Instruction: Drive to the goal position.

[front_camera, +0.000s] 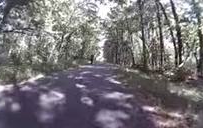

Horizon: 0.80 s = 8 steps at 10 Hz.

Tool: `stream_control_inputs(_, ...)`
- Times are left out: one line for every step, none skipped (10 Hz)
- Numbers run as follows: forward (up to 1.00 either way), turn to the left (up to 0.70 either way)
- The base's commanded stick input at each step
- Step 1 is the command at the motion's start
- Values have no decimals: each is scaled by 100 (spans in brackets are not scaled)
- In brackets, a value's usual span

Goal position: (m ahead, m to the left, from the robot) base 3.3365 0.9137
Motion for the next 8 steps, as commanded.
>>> stream_control_inputs(45,0)
stream_control_inputs(45,0)
stream_control_inputs(45,0)
stream_control_inputs(45,0)
stream_control_inputs(45,0)
stream_control_inputs(45,0)
stream_control_inputs(45,0)
stream_control_inputs(45,0)
